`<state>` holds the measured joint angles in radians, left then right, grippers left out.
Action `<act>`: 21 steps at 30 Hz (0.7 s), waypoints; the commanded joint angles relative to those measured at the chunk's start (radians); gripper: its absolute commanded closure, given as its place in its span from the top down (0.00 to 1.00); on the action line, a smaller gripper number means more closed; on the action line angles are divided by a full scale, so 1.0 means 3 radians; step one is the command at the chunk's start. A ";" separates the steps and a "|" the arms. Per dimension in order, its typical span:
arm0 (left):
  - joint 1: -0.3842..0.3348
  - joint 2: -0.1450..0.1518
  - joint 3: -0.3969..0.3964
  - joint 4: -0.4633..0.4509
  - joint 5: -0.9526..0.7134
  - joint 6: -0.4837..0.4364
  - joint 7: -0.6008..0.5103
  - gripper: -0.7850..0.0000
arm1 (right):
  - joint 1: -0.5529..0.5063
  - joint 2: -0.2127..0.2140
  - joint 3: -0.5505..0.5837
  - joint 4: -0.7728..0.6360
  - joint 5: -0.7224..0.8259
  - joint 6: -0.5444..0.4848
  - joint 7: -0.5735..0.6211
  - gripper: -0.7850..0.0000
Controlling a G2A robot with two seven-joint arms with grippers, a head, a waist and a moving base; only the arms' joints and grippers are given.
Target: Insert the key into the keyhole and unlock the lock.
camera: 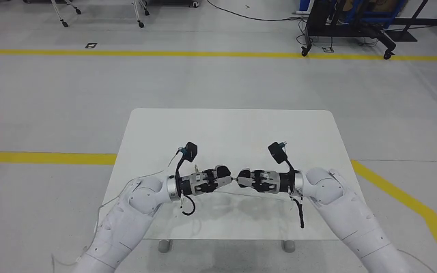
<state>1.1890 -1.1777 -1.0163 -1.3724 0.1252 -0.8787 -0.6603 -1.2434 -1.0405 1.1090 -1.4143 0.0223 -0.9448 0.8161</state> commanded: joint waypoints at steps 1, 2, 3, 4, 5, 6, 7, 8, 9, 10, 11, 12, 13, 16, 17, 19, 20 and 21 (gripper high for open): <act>0.0000 0.0000 0.0000 0.0000 0.0000 0.0000 0.0000 1.00 | -0.0033 0.0020 0.0077 0.0018 -0.0043 -0.0055 -0.0044 0.00; 0.0000 0.0000 0.0000 0.0000 0.0000 0.0000 0.0000 1.00 | -0.0052 0.0032 0.0126 0.0035 -0.0066 -0.0082 -0.0065 0.00; 0.0000 0.0000 0.0000 0.0000 0.0000 0.0000 0.0000 1.00 | -0.0064 0.0042 0.0163 0.0053 -0.0077 -0.0101 -0.0078 0.00; 0.0000 0.0000 0.0000 0.0000 0.0000 0.0000 0.0000 1.00 | -0.0064 0.0042 0.0163 0.0053 -0.0077 -0.0101 -0.0078 0.00; 0.0000 0.0000 0.0000 0.0000 0.0000 0.0000 0.0000 1.00 | -0.0064 0.0042 0.0163 0.0053 -0.0077 -0.0101 -0.0078 0.00; 0.0002 0.0000 -0.0003 -0.0006 0.0005 0.0015 0.0014 1.00 | -0.0064 0.0042 0.0163 0.0053 -0.0077 -0.0101 -0.0078 0.00; 0.0004 0.0002 -0.0013 -0.0029 0.0041 0.0041 0.0035 1.00 | -0.0064 0.0042 0.0163 0.0053 -0.0077 -0.0101 -0.0078 0.00; 0.0009 0.0008 -0.0042 -0.0058 0.0126 0.0061 0.0073 1.00 | -0.0064 0.0042 0.0163 0.0053 -0.0077 -0.0101 -0.0078 0.00; 0.0022 0.0016 -0.0095 -0.0082 0.0208 0.0095 0.0150 1.00 | -0.0064 0.0042 0.0163 0.0053 -0.0077 -0.0101 -0.0078 0.00; 0.0046 0.0024 -0.0140 -0.0131 0.0313 0.0144 0.0216 1.00 | -0.0064 0.0042 0.0163 0.0053 -0.0077 -0.0101 -0.0078 0.00; 0.0069 0.0036 -0.0194 -0.0196 0.0479 0.0228 0.0266 1.00 | -0.0064 0.0042 0.0163 0.0053 -0.0077 -0.0101 -0.0078 0.00; 0.0097 0.0050 -0.0251 -0.0281 0.0698 0.0356 0.0298 1.00 | -0.0064 0.0042 0.0163 0.0053 -0.0077 -0.0101 -0.0078 0.00; 0.0138 0.0063 -0.0293 -0.0391 0.0903 0.0499 0.0315 1.00 | -0.0064 0.0042 0.0163 0.0053 -0.0077 -0.0101 -0.0078 0.00; 0.0273 0.0107 -0.0372 -0.0801 0.1730 0.1188 0.0148 1.00 | -0.0064 0.0042 0.0163 0.0053 -0.0077 -0.0101 -0.0078 0.00; 0.0316 0.0117 -0.0367 -0.0930 0.1976 0.1464 0.0024 1.00 | -0.0064 0.0042 0.0163 0.0053 -0.0077 -0.0101 -0.0078 0.00; 0.0380 0.0126 -0.0338 -0.1131 0.2428 0.1971 -0.0165 1.00 | -0.0064 0.0042 0.0163 0.0053 -0.0077 -0.0101 -0.0078 0.00; 0.0399 0.0124 -0.0308 -0.1187 0.2566 0.2178 -0.0272 1.00 | -0.0064 0.0042 0.0163 0.0053 -0.0077 -0.0101 -0.0078 0.00; 0.0399 0.0120 -0.0275 -0.1232 0.2671 0.2343 -0.0348 1.00 | -0.0064 0.0042 0.0163 0.0053 -0.0077 -0.0101 -0.0078 0.00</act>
<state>1.3077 -1.1403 -1.1092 -1.7295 0.8695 -0.2613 -0.7359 -1.2626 -1.0280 1.1579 -1.3985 -0.0007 -0.9751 0.7928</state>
